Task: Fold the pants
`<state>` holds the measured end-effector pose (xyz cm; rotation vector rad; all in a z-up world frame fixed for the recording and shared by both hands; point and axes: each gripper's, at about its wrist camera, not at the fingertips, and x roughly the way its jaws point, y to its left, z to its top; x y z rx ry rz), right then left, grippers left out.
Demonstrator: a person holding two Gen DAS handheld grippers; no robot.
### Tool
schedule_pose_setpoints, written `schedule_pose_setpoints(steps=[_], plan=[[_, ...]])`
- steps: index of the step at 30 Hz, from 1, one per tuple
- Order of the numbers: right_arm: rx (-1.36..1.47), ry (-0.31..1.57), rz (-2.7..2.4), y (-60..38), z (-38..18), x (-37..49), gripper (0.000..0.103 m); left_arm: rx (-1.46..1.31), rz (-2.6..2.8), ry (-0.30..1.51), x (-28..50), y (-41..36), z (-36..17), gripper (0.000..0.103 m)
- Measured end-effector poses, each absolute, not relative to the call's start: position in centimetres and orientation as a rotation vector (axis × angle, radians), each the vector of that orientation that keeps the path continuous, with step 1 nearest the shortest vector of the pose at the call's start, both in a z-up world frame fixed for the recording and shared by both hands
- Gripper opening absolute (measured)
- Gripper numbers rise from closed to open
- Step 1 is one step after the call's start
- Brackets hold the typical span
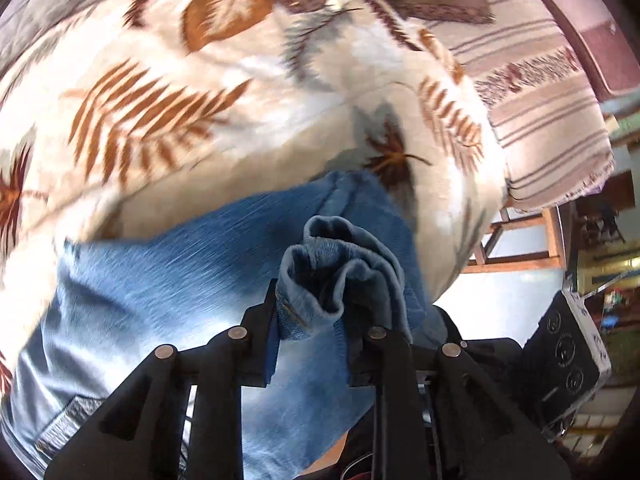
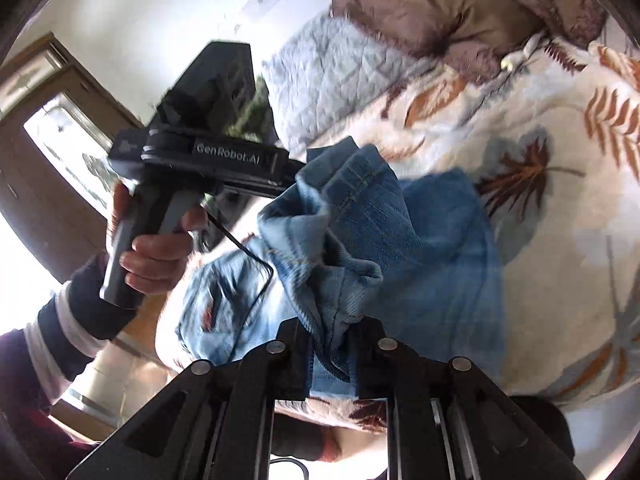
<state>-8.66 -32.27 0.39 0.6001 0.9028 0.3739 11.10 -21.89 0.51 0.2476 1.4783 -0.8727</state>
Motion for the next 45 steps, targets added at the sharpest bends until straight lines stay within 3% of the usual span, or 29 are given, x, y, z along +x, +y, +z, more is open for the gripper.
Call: schedule_pose_setpoints(steps=[4, 8, 9, 11, 12, 16, 24, 25, 26, 27, 28, 29, 33, 37, 39, 40, 45], plan=[[0.438, 1.013, 0.343, -28.1, -0.1, -8.0, 0.041, 0.048, -0.817, 1.548, 12.5, -16.7, 0.0, 0.024], [0.408, 0.953, 0.337, -28.9, 3.0, -11.2, 0.048, -0.025, -0.84, 1.474, 11.9, -13.1, 2.6, 0.03], [0.462, 0.925, 0.333, -30.1, 3.7, -12.1, 0.049, -0.054, -0.858, 1.453, 11.5, -12.3, 3.4, 0.042], [0.651, 0.851, 0.313, -32.9, 4.5, -14.4, 0.063, -0.119, -0.887, 1.421, 10.7, -11.3, 4.1, 0.063], [0.764, 0.82, 0.298, -34.4, 4.3, -15.4, 0.066, -0.134, -0.896, 1.412, 10.3, -11.1, 4.2, 0.068], [1.099, 0.848, 0.252, -37.3, 0.8, -16.0, 0.067, -0.125, -0.921, 1.447, 8.5, -12.4, 2.2, 0.068], [1.336, 0.922, 0.237, -36.5, -5.4, -14.3, 0.067, -0.213, -0.874, 1.525, 8.0, -13.7, -2.0, 0.068], [1.337, 0.942, 0.222, -36.3, -5.9, -13.8, 0.067, -0.236, -0.877, 1.517, 8.1, -14.1, -2.1, 0.067], [1.337, 0.969, 0.203, -36.1, -6.5, -13.4, 0.064, -0.249, -0.88, 1.505, 8.2, -14.6, -2.0, 0.059], [1.342, 0.975, 0.225, -35.9, -6.9, -12.9, 0.056, -0.251, -0.894, 1.489, 8.2, -15.3, -1.7, 0.031], [1.33, 0.975, 0.237, -36.0, -6.8, -12.5, 0.007, -0.249, -0.908, 1.479, 8.2, -16.0, -1.1, 0.015], [1.318, 0.942, 0.239, -36.2, -6.2, -12.1, 0.007, -0.262, -0.921, 1.463, 8.2, -16.5, -0.3, 0.011], [1.188, 0.795, 0.285, -35.8, -2.4, -11.8, 0.007, -0.22, -0.921, 1.322, 8.2, -17.4, 3.0, 0.011], [1.278, 0.994, 0.267, -34.5, -7.9, -11.0, 0.007, -0.061, -0.696, 1.456, 9.0, -17.2, -2.3, 0.012], [1.351, 0.992, 0.291, -35.0, -8.9, -11.5, 0.008, -0.169, -0.703, 1.494, 9.2, -15.3, -4.1, 0.015], [1.353, 1.002, 0.294, -35.3, -8.7, -11.9, 0.018, -0.23, -0.72, 1.509, 9.2, -14.5, -4.2, 0.016], [1.197, 0.952, 0.365, -37.6, -2.8, -14.0, 0.023, -0.244, -0.798, 1.43, 7.9, -12.5, -0.3, 0.019]])
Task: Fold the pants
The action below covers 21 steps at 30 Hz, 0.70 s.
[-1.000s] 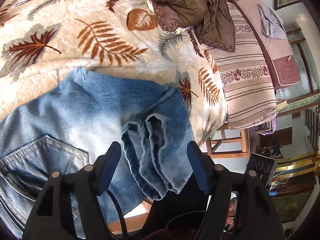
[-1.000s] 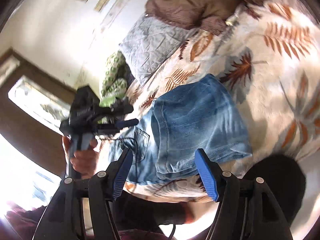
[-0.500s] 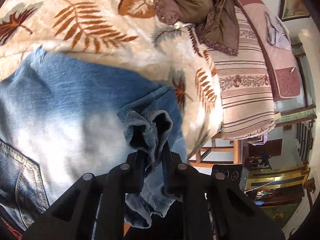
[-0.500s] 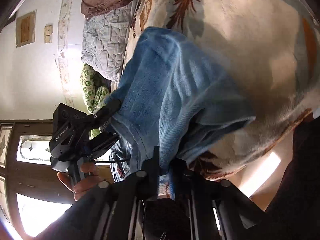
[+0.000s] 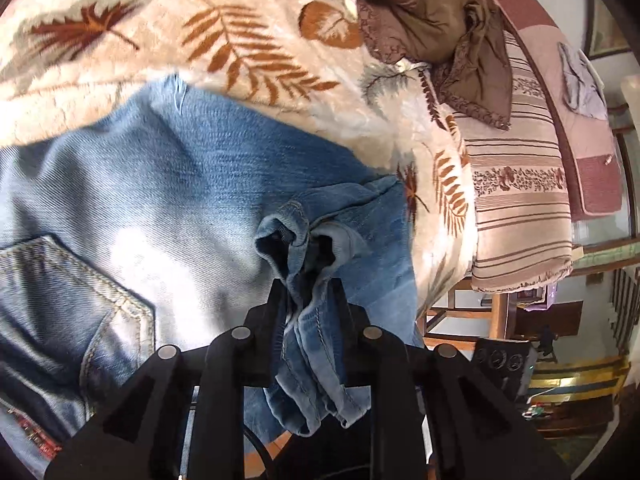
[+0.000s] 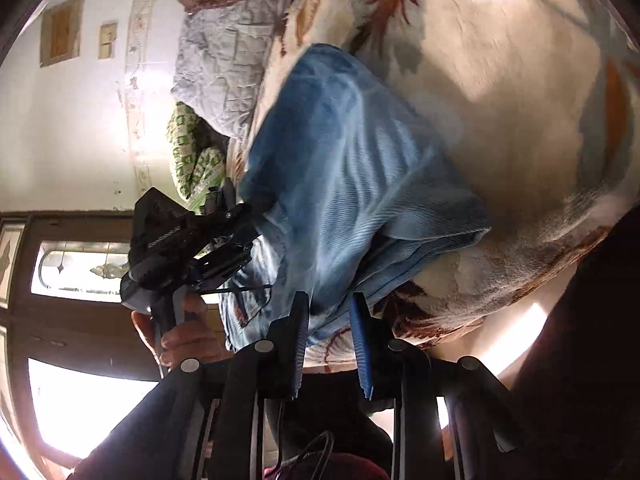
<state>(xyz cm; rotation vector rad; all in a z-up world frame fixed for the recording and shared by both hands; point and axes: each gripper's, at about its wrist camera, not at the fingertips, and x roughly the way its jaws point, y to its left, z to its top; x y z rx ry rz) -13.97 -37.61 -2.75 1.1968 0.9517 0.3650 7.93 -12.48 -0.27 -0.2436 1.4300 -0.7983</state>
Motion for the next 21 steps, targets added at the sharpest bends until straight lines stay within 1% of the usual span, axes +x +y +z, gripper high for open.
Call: schedule_pose_setpoints(steps=[1, 2, 3, 4, 5, 9, 10, 11, 13, 14, 15, 16, 17, 18, 19, 21], plan=[[1.152, 0.907, 0.36, -38.3, -1.2, -14.1, 0.024, -0.256, -0.819, 1.401, 7.6, -12.1, 0.9, 0.021], [1.106, 0.866, 0.339, -39.0, 0.2, -14.2, 0.029, -0.285, -0.832, 1.368, 7.4, -11.4, 2.1, 0.027], [1.066, 0.824, 0.321, -39.5, 1.4, -14.0, 0.033, -0.319, -0.834, 1.336, 7.2, -10.7, 3.3, 0.037], [1.032, 0.788, 0.309, -39.9, 2.1, -14.0, 0.038, -0.348, -0.823, 1.304, 7.0, -9.8, 4.5, 0.044], [1.004, 0.773, 0.291, -40.0, 2.5, -13.6, 0.038, -0.382, -0.805, 1.27, 6.8, -8.6, 5.6, 0.053], [0.985, 0.806, 0.293, -38.4, 1.4, -10.8, 0.038, -0.524, -0.757, 1.165, 6.0, -2.8, 9.7, 0.054], [1.0, 0.817, 0.306, -38.2, 0.4, -10.7, 0.037, -0.54, -0.732, 1.13, 5.5, -1.1, 10.8, 0.054], [1.023, 0.833, 0.315, -37.8, -0.5, -9.9, 0.033, -0.545, -0.708, 1.092, 5.1, 0.5, 12.0, 0.055], [1.046, 0.873, 0.318, -36.6, -2.4, -8.5, 0.031, -0.533, -0.632, 1.026, 4.0, 3.5, 14.4, 0.058], [1.026, 0.914, 0.297, -35.9, -3.3, -8.0, 0.028, -0.534, -0.598, 0.995, 3.5, 5.1, 15.4, 0.06], [1.003, 0.965, 0.291, -35.3, -4.3, -7.7, 0.027, -0.537, -0.572, 0.964, 2.9, 6.5, 16.4, 0.062], [0.987, 1.004, 0.289, -34.7, -5.2, -7.4, 0.02, -0.522, -0.534, 0.938, 2.3, 7.8, 17.2, 0.064], [0.974, 1.016, 0.27, -34.6, -5.5, -7.3, 0.004, -0.496, -0.479, 0.911, 1.7, 9.0, 17.9, 0.07], [0.972, 1.02, 0.269, -34.6, -5.4, -7.3, 0.003, -0.469, -0.416, 0.89, 1.1, 10.1, 18.2, 0.08], [0.971, 1.027, 0.273, -34.7, -5.1, -7.2, 0.005, -0.437, -0.351, 0.888, 0.8, 11.0, 18.1, 0.084], [0.945, 1.006, 0.285, -34.8, -3.6, -7.2, 0.01, -0.407, -0.282, 0.895, 0.6, 12.8, 16.5, 0.085]])
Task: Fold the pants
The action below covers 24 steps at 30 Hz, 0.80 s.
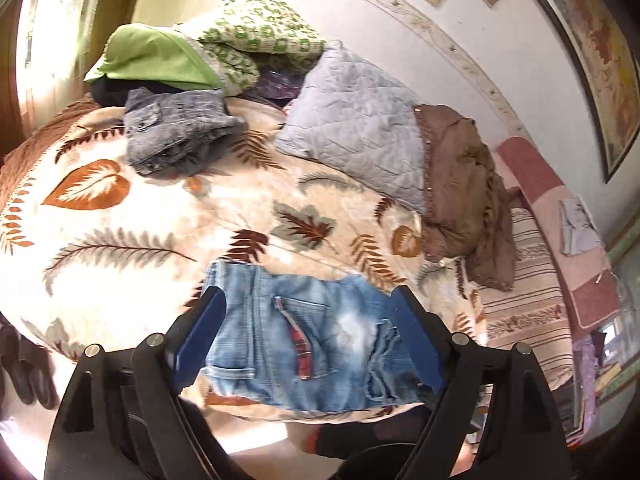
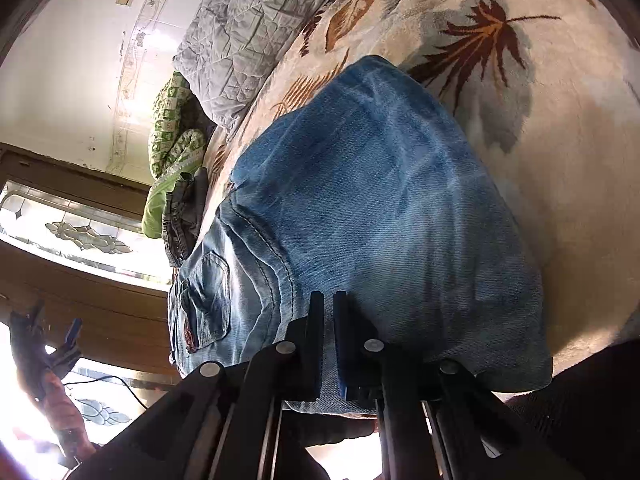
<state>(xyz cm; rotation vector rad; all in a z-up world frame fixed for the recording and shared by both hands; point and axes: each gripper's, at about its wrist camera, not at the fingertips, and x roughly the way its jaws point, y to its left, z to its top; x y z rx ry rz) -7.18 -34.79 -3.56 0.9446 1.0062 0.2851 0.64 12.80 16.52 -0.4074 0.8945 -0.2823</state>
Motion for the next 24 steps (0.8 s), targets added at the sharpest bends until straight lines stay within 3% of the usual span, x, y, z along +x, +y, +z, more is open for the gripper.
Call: schedule_pose_setpoints(steps=[3, 7, 9, 15, 18, 24], plan=[[0.858, 0.983, 0.329, -33.6, -0.8, -6.6, 0.011, -0.506, -0.247, 0.996, 1.0, 15.2, 11.2, 0.085], [0.753, 0.993, 0.42, -30.1, 1.6, -4.6, 0.024, -0.663, -0.284, 1.139, 0.4, 15.7, 4.3, 0.085], [0.687, 1.01, 0.459, -27.8, 2.4, -3.1, 0.026, -0.686, -0.313, 1.168, -0.3, 14.8, 2.4, 0.085], [0.526, 1.012, 0.422, -23.6, 3.8, 2.5, 0.027, -0.712, -0.37, 1.233, -1.6, 13.9, -0.6, 0.085], [0.431, 1.033, 0.342, -23.1, 3.4, 5.7, 0.039, -0.828, -0.448, 1.262, -3.0, 14.0, -1.9, 0.085], [0.442, 1.139, 0.63, -16.8, 3.7, 8.0, 0.039, -1.044, -0.455, 1.235, -3.4, 14.8, -3.2, 0.085]])
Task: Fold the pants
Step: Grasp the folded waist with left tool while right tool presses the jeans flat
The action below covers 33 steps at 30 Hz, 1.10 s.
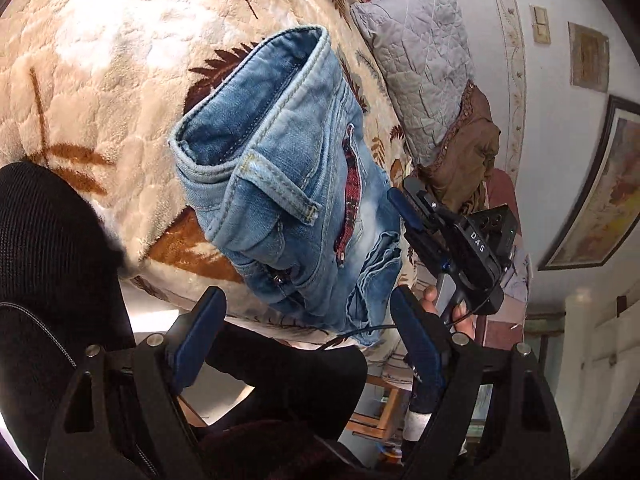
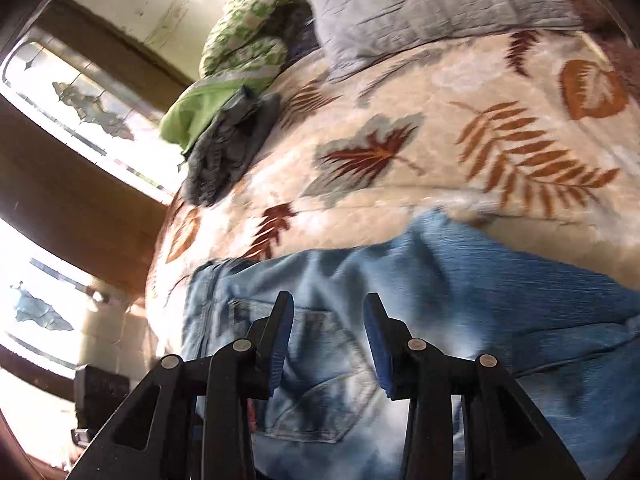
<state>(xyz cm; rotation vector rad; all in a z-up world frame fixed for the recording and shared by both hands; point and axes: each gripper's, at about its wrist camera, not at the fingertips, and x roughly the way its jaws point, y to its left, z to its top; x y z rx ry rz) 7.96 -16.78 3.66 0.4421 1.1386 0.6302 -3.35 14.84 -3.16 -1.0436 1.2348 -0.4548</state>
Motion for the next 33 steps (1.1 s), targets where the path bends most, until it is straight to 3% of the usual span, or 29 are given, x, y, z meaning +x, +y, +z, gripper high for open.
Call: schedule_pose_setpoints(steps=[4, 5, 7, 10, 11, 12, 13, 14, 15, 16, 20, 24, 26, 29, 33], plan=[[0.258, 1.109, 0.682, -12.0, 4.7, 8.5, 0.042, -1.126, -0.428, 1.236, -2.6, 14.6, -4.1, 0.085], [0.224, 1.116, 0.702, -11.0, 4.7, 9.0, 0.052, -1.132, -0.42, 1.24, -2.4, 14.5, -4.3, 0.085], [0.156, 1.126, 0.728, -9.0, 4.7, 10.0, 0.062, -1.139, -0.411, 1.238, -2.1, 14.4, -4.8, 0.085], [0.054, 1.135, 0.781, -5.5, 4.4, 11.3, 0.062, -1.139, -0.409, 1.234, -2.0, 14.3, -5.3, 0.083], [0.031, 1.15, 0.816, -4.1, 4.1, 11.6, 0.064, -1.133, -0.413, 1.228, -2.0, 14.3, -5.3, 0.076], [-0.009, 1.163, 0.835, -2.9, 3.7, 11.9, 0.065, -1.121, -0.424, 1.22, -1.8, 14.2, -5.2, 0.058], [-0.067, 1.162, 0.842, -1.7, 3.2, 12.0, 0.068, -1.088, -0.415, 1.224, -1.6, 14.0, -5.0, 0.049], [-0.14, 1.148, 0.848, -0.6, 2.8, 11.8, 0.061, -1.053, -0.405, 1.22, -1.5, 14.0, -4.7, 0.033], [-0.228, 1.125, 0.842, 0.3, 2.7, 11.5, 0.047, -1.026, -0.406, 1.212, -1.4, 14.1, -4.4, 0.02], [-0.302, 1.097, 0.818, 0.7, 2.9, 11.2, 0.025, -1.024, -0.42, 1.194, -1.2, 14.4, -4.0, 0.019], [-0.14, 1.059, 0.821, -1.8, 5.3, 12.7, 0.014, -0.899, -0.408, 1.068, -0.7, 15.4, -1.2, 0.017], [-0.055, 1.141, 0.785, -2.1, 2.4, 14.2, 0.014, -0.906, -0.326, 1.193, -0.1, 15.6, -4.5, 0.017], [-0.044, 1.16, 0.771, -1.3, 0.8, 14.1, 0.025, -0.946, -0.325, 1.218, -0.8, 16.1, -5.6, 0.017], [-0.005, 1.153, 0.766, -1.1, 1.3, 14.0, 0.037, -0.953, -0.324, 1.203, -2.0, 17.0, -5.0, 0.019], [0.089, 1.099, 0.762, -4.6, 4.7, 12.4, 0.037, -0.881, -0.35, 1.148, -3.4, 17.6, -1.9, 0.021]])
